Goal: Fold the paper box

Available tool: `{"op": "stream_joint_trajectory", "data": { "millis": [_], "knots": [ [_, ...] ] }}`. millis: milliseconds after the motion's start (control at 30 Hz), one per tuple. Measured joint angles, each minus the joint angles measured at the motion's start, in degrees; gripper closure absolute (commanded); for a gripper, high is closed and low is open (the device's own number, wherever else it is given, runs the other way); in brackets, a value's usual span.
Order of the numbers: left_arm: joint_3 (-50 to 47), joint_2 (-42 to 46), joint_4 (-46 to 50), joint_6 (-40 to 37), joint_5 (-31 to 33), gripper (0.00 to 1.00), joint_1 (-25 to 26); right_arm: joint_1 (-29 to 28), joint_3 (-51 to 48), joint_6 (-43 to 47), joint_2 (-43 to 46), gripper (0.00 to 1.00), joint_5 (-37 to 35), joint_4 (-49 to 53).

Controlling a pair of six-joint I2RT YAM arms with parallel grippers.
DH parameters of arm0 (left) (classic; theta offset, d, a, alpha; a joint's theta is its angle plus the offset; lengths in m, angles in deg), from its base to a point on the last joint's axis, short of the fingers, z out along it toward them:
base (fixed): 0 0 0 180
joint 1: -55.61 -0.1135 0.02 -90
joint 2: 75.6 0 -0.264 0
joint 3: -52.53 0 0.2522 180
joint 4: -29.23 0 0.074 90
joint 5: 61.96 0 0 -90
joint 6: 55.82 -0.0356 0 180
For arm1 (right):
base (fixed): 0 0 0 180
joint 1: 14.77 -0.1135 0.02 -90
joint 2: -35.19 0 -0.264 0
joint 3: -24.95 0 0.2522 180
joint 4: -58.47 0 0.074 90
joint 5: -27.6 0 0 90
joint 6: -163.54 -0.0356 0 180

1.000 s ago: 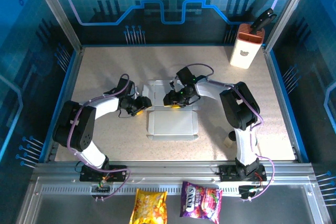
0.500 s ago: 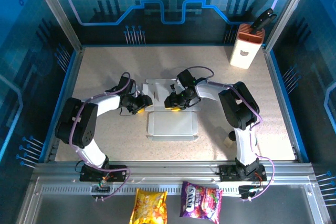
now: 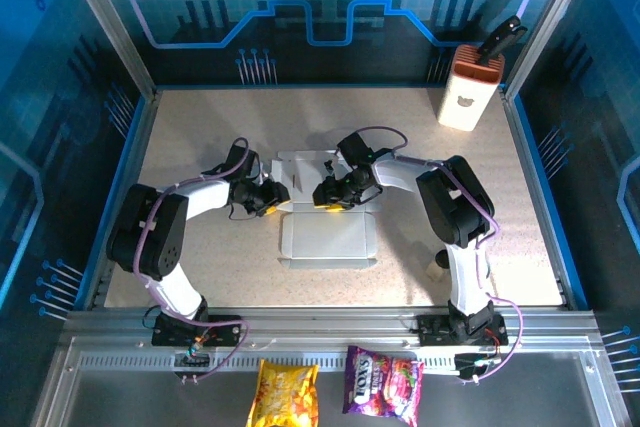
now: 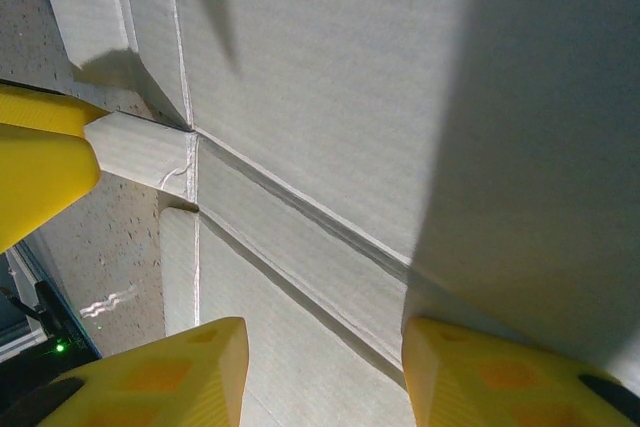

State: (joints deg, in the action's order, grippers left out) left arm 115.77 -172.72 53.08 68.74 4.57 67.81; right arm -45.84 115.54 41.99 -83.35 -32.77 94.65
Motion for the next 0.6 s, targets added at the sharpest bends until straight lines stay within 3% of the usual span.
{"op": "stream_joint_trajectory", "data": {
  "millis": [600],
  "knots": [
    [0.92, -0.57, -4.07, 3.96, -4.52, 0.61, 2.71, 0.00, -0.04, 0.00, 0.02, 0.56, -0.17, 0.00]
  ]
}}
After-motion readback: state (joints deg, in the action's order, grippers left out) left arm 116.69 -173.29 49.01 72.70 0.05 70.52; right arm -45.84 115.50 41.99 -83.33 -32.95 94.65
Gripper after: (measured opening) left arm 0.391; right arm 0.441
